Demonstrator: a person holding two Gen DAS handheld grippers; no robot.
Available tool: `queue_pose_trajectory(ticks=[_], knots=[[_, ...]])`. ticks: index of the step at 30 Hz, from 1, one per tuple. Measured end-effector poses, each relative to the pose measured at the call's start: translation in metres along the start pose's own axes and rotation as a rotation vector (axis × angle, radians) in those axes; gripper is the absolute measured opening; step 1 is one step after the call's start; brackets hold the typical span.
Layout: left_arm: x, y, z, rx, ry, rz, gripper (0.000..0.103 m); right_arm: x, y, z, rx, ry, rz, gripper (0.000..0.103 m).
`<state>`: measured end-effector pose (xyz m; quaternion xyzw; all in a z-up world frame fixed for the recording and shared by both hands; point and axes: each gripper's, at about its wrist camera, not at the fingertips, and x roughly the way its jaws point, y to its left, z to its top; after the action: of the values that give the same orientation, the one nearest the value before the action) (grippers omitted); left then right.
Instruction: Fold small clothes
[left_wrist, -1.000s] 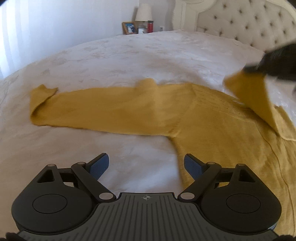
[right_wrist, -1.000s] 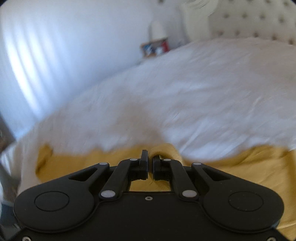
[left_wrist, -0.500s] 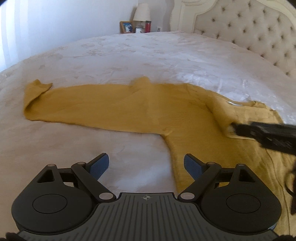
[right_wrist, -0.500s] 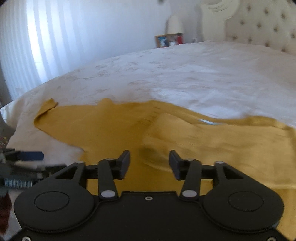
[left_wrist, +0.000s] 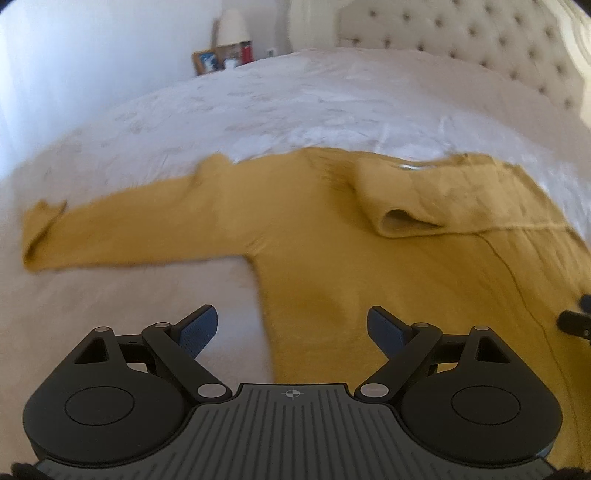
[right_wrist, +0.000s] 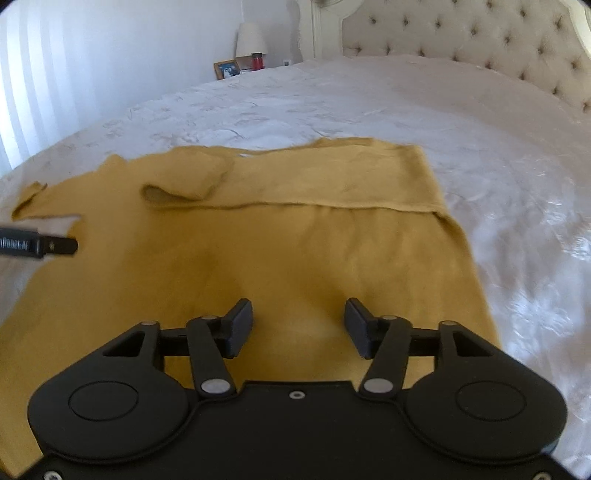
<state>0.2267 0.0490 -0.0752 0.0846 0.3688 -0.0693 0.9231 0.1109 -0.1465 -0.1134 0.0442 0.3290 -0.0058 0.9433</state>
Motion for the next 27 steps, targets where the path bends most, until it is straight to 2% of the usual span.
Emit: queue_pose_trajectory(ticks=[4, 7, 12, 13, 19, 23, 27], knots=[[0.001, -0.015, 0.004, 0.049, 0.019, -0.014, 0.088, -0.008, 0.001, -0.004, -0.033, -0.016, -0.009, 0.074], [0.002, -0.023, 0.005, 0.035, 0.04, -0.009, 0.081, -0.013, -0.001, -0.006, -0.056, -0.031, -0.011, 0.078], [-0.008, -0.035, 0.009, 0.061, -0.007, 0.006, 0.081, -0.029, -0.004, -0.007, -0.102, -0.112, 0.009, 0.096], [-0.01, -0.039, 0.01, 0.071, -0.016, 0.012, 0.081, -0.033, -0.005, -0.005, -0.102, -0.132, 0.017, 0.102], [-0.009, -0.061, 0.018, 0.146, -0.051, 0.069, 0.081, -0.033, -0.021, 0.003, -0.02, -0.111, 0.127, 0.102], [0.003, -0.071, 0.021, 0.186, -0.044, 0.1, 0.081, -0.034, -0.037, 0.0, 0.06, -0.142, 0.168, 0.102], [0.021, -0.08, 0.024, 0.224, -0.039, 0.13, 0.081, -0.033, -0.044, 0.002, 0.012, -0.152, 0.158, 0.102]])
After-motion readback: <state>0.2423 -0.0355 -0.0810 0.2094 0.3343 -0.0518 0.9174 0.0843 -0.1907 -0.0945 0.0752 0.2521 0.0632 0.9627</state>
